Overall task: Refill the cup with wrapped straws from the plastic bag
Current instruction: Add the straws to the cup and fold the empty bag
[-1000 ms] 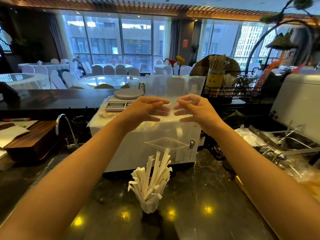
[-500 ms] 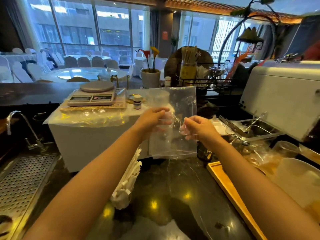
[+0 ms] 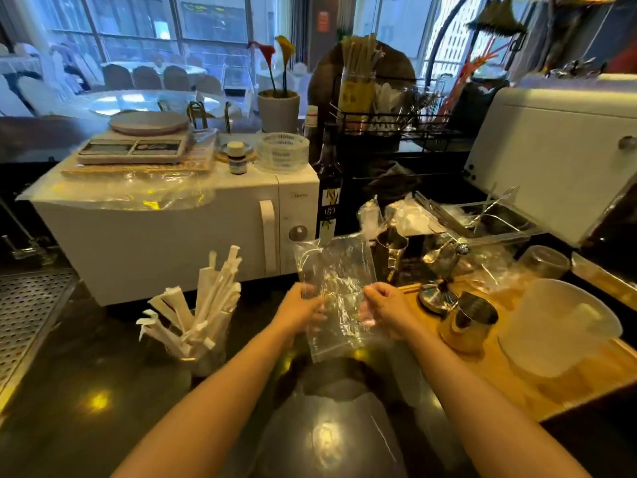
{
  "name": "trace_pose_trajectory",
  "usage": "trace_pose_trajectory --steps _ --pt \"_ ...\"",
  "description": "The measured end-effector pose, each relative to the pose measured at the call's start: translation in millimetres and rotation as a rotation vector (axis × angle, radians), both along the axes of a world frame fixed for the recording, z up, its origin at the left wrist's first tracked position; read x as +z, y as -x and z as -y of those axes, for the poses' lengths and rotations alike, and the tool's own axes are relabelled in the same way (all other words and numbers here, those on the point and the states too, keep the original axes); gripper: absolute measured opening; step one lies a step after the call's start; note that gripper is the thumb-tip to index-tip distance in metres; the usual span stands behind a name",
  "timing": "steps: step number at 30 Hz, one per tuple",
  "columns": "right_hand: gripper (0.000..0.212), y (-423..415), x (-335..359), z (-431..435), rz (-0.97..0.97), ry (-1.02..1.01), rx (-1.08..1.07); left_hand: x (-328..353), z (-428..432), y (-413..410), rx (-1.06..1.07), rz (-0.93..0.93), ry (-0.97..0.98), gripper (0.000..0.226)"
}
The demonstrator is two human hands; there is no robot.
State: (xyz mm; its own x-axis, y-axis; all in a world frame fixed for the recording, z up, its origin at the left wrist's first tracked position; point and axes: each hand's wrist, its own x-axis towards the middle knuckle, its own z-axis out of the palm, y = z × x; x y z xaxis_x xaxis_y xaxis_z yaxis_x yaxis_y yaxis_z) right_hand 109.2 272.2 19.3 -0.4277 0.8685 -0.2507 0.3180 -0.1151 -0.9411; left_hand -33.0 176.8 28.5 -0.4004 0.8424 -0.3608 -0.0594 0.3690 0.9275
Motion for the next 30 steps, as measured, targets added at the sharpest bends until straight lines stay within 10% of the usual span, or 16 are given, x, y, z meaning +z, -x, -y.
trace_pose_trajectory --steps 11,21,30 --pt "0.02 -4 -56 -8 0.445 -0.2 0.04 -67 12 -41 0.17 -0.282 0.155 0.045" --pt "0.024 6 -83 -15 0.838 -0.629 0.316 -85 15 -42 -0.246 -1.073 0.403 0.052" --pt "0.045 2 -91 -21 1.003 -0.99 0.416 -104 17 -35 -0.264 -1.306 0.363 0.052"
